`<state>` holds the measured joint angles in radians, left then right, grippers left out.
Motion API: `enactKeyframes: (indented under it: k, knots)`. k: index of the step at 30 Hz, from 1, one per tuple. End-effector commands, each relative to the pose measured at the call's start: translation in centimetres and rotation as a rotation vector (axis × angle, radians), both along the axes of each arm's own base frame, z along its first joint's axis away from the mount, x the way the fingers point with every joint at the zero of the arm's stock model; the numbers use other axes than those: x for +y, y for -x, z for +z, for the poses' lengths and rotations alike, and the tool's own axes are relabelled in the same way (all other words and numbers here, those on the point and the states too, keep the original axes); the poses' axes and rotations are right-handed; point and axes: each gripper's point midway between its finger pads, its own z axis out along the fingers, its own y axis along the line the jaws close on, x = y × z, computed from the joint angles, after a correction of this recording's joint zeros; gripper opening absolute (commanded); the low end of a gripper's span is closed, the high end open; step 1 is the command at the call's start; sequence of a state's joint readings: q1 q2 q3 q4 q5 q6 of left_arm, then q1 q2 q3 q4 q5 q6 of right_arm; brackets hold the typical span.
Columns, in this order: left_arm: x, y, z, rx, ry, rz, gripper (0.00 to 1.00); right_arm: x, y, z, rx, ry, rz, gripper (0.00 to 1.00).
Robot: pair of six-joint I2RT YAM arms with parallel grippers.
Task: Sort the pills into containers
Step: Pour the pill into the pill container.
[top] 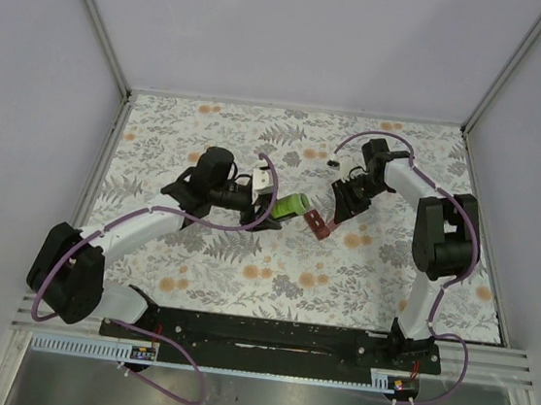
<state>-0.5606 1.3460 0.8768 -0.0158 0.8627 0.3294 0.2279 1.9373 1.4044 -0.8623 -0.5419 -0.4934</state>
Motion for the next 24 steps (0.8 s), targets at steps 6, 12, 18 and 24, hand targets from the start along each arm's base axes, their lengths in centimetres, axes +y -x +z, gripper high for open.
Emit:
enactKeyframes:
  k: [6, 12, 18, 24]
  knots:
    - [-0.3, -1.5, 0.3, -0.104, -0.087, -0.037, 0.0, 0.5, -1.1, 1.3, -0.032, -0.031, 0.03, 0.21]
    - [-0.3, -1.8, -1.1, -0.116, -0.18, -0.073, 0.0, 0.6, -1.2, 2.0, -0.031, -0.033, 0.052, 0.17]
    - [-0.5, -1.9, -3.1, -0.133, -0.292, -0.118, 0.0, 0.9, -1.3, 2.4, -0.022, -0.049, 0.065, 0.13]
    - [-1.3, -2.3, -4.1, -0.14, -0.348, -0.17, 0.0, 1.2, -0.6, 1.4, 0.023, -0.048, 0.08, 0.09]
